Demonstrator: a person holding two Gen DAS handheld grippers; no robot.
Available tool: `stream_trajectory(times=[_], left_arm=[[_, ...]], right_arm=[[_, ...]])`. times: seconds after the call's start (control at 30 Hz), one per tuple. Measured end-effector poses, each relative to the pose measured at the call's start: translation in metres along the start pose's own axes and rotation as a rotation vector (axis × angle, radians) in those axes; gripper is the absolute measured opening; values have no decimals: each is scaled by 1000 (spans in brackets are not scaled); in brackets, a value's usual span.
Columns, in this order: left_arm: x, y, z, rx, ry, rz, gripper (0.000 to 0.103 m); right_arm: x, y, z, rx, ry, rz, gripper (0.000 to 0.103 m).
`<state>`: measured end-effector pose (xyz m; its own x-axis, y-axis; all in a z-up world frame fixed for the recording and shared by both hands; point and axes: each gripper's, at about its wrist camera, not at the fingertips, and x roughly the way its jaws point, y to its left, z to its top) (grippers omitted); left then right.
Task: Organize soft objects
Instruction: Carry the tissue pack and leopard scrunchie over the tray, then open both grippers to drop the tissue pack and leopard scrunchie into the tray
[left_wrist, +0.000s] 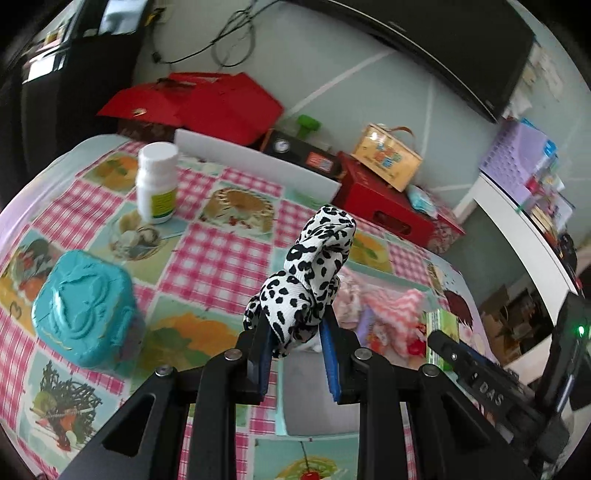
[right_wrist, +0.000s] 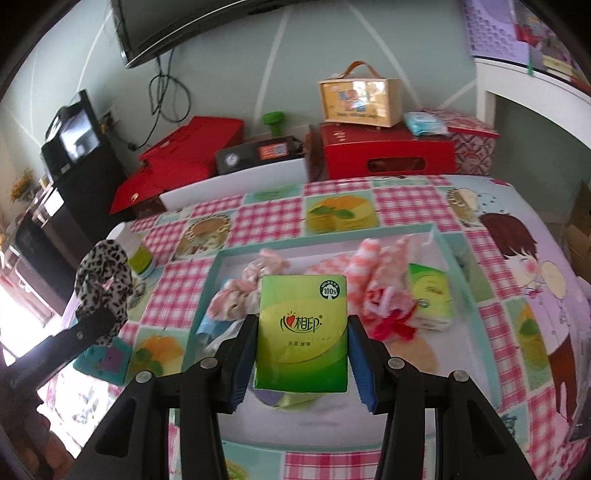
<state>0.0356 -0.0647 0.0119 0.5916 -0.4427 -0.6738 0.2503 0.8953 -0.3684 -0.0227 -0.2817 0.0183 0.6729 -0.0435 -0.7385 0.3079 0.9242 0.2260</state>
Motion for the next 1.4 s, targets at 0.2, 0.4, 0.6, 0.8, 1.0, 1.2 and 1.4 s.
stream_trajectory(times=[0.2, 0.4, 0.6, 0.8, 1.0, 1.2, 1.4], left_arm=[[10, -20, -11, 64, 51, -33, 25], [21, -35, -22, 109, 112, -54, 25], [28, -39, -28, 122, 151, -63, 25], [39, -37, -34, 112, 213, -41, 25], [55, -33, -43, 93, 302, -18, 25], [69, -24, -56, 62, 388, 13, 25], [70, -24, -58, 61, 402, 19, 27]], right_arm=[[1, -22, 0, 59, 20, -61, 50], [0, -36, -1, 90, 33, -101, 50], [3, -39, -2, 92, 44, -112, 50], [11, -33, -5, 61, 78, -110, 50], [37, -18, -18, 4, 198, -69, 50], [51, -10, -28, -33, 263, -66, 50], [56, -13, -33, -39, 283, -71, 50]])
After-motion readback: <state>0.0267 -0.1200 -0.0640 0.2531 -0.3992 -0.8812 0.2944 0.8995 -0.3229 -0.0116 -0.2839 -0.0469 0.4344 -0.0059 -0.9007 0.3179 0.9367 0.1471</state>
